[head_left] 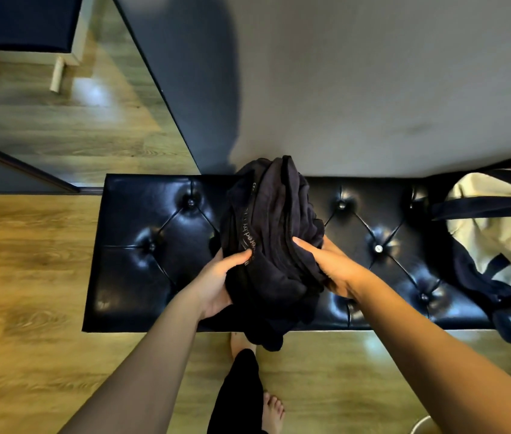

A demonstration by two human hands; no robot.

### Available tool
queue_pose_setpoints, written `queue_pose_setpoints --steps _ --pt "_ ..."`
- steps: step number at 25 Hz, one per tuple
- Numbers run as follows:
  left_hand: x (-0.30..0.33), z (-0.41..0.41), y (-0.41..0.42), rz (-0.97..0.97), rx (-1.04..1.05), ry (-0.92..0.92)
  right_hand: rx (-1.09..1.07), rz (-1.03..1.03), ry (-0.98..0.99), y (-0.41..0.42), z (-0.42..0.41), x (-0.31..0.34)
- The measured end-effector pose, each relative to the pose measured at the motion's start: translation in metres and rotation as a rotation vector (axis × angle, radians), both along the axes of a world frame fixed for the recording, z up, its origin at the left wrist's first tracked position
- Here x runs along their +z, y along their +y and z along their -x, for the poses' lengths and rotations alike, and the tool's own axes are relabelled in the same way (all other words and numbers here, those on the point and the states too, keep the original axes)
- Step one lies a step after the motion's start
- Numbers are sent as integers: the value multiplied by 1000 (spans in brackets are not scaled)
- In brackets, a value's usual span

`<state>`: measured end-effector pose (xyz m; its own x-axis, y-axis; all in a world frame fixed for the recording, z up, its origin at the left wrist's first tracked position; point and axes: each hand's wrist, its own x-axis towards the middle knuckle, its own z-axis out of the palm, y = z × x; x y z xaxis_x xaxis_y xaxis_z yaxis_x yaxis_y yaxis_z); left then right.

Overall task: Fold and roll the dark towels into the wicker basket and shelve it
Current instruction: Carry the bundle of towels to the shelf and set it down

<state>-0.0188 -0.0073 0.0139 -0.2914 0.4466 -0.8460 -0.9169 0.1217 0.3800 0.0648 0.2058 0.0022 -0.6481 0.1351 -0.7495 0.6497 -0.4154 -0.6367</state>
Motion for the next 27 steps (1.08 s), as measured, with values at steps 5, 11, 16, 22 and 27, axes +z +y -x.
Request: queue_pose_setpoints --steps 5,11,16,22,27 --pt "59 -10 0 -44 -10 63 -36 -36 41 -5 -22 62" --pt "137 -43 -23 -99 -74 198 -38 -66 137 -31 -67 142" --pt "186 -91 -57 -124 -36 272 2 -129 204 -63 -103 188" --pt "214 -153 -128 -116 58 329 147 -145 269 -119 -139 218" --pt "231 -206 -228 -47 234 381 361 -119 299 -205 -146 229"
